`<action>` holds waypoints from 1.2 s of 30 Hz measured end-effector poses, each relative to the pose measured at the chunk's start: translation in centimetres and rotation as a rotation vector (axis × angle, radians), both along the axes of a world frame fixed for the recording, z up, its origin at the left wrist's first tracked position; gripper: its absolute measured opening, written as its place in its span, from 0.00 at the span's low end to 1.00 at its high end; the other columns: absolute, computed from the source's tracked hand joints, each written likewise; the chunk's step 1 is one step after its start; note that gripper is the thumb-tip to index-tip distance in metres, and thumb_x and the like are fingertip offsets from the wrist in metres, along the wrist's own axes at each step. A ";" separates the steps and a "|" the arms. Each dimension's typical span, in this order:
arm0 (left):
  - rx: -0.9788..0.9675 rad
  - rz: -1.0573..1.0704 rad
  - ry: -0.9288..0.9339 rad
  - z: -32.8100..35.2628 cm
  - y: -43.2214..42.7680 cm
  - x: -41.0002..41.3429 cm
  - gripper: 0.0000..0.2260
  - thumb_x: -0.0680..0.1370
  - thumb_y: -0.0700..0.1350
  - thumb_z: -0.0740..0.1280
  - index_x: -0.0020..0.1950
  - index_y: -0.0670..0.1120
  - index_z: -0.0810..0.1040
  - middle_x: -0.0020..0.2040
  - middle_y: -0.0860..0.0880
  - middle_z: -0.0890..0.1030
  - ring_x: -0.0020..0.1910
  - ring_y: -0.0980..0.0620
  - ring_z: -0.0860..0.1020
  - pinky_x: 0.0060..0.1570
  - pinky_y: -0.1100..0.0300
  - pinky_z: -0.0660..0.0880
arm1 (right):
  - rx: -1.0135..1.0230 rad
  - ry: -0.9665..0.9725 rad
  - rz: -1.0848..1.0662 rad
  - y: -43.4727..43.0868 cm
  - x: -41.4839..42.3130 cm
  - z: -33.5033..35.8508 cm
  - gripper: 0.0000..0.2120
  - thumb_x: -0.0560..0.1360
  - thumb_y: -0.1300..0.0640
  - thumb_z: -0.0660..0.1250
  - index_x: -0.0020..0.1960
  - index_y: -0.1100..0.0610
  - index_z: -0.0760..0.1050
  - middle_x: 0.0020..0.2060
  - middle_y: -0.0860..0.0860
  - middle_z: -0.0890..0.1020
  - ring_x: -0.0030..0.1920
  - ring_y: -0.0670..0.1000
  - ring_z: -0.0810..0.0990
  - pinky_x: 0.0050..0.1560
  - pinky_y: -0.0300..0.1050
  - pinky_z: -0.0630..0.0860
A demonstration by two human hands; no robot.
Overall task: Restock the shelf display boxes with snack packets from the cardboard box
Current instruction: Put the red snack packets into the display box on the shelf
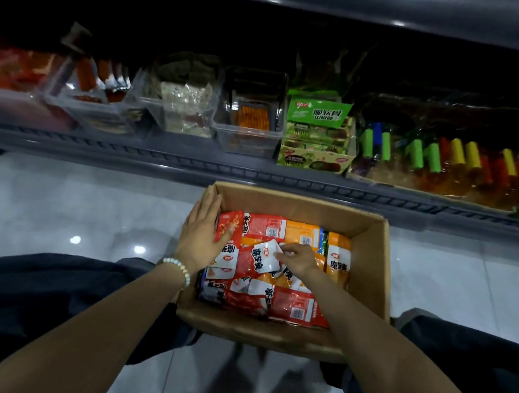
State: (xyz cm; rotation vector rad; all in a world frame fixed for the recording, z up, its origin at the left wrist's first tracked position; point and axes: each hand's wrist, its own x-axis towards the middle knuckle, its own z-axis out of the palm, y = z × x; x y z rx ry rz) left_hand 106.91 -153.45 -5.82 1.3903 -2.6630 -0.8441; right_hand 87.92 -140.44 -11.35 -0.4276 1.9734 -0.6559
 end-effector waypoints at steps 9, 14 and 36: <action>-0.008 0.007 0.005 -0.7 0.1 0.3 0.35 0.79 0.60 0.59 0.79 0.52 0.44 0.78 0.58 0.37 0.77 0.52 0.44 0.75 0.45 0.53 | 0.099 0.204 0.232 -1.2 2.5 -1.4 0.16 0.69 0.46 0.74 0.48 0.58 0.81 0.66 0.49 0.65 0.68 0.50 0.63 0.63 0.43 0.66; -0.004 0.004 -0.004 -0.5 0.2 0.1 0.34 0.79 0.59 0.59 0.79 0.52 0.45 0.78 0.57 0.37 0.77 0.51 0.44 0.75 0.45 0.51 | -0.035 0.053 0.017 -0.9 2.0 -0.7 0.14 0.69 0.48 0.75 0.44 0.60 0.82 0.59 0.53 0.78 0.63 0.55 0.74 0.63 0.51 0.72; 1.095 0.003 0.387 9.9 6.4 -7.4 0.12 0.77 0.51 0.66 0.56 0.46 0.79 0.49 0.45 0.85 0.44 0.49 0.83 0.49 0.56 0.80 | -0.421 -0.249 -0.107 3.2 -5.5 18.0 0.10 0.77 0.53 0.66 0.55 0.57 0.77 0.43 0.53 0.83 0.42 0.49 0.82 0.41 0.41 0.79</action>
